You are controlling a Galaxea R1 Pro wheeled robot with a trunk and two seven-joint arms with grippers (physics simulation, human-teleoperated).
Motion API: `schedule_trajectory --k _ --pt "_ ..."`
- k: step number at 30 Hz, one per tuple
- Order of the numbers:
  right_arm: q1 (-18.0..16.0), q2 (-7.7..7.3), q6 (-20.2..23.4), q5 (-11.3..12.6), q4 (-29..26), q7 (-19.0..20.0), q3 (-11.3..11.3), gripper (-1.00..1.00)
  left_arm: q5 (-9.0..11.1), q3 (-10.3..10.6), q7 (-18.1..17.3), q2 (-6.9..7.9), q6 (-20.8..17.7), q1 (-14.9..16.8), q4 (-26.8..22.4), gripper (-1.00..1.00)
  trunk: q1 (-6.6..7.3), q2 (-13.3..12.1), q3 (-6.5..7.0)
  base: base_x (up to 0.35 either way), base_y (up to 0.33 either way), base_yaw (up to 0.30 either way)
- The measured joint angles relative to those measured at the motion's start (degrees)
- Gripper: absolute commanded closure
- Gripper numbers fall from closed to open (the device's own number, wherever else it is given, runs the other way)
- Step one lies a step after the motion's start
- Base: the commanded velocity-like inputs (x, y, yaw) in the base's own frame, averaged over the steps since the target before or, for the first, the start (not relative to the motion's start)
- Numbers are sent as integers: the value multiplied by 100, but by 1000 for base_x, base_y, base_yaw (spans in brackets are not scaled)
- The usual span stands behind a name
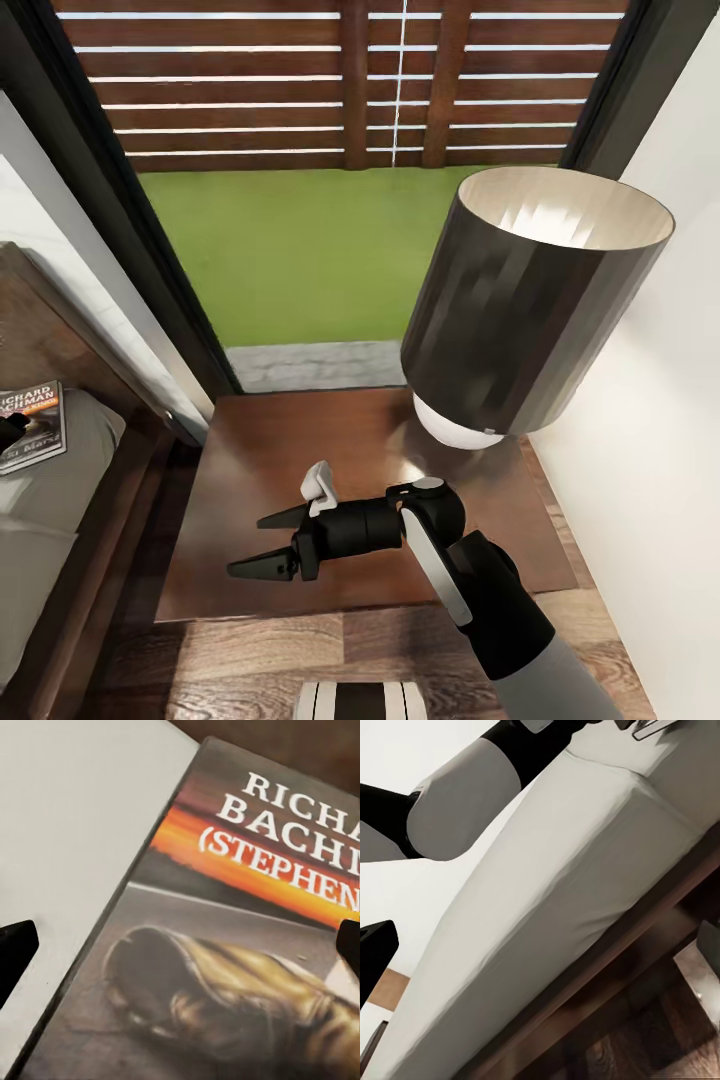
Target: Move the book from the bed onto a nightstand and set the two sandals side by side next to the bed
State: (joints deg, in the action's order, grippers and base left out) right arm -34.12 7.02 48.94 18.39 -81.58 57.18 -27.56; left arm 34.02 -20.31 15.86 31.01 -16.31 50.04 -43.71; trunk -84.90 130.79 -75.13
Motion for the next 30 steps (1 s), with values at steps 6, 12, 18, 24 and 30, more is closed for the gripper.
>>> schedule_trajectory --k 6,12,18,24,30 --pt "-1 0 0 2 0 0 2 -100 -17 -3 0 2 -1 1 -3 -100 2 0 0 -77 0 0" --pt "1 0 0 2 1 0 5 -100 -14 -2 3 1 -3 0 -5 -100 3 0 0 -3 0 0" --pt "0 0 0 1 1 0 5 -100 -12 -1 3 2 -2 0 -4 -100 3 0 0 0 0 0" --pt "5 0 0 2 1 0 2 -100 -16 -2 3 1 -3 0 -5 -100 3 0 0 0 0 0" --pt "2 0 0 2 1 0 4 -100 -5 0 2 3 -2 0 -3 -100 3 0 0 0 0 0"
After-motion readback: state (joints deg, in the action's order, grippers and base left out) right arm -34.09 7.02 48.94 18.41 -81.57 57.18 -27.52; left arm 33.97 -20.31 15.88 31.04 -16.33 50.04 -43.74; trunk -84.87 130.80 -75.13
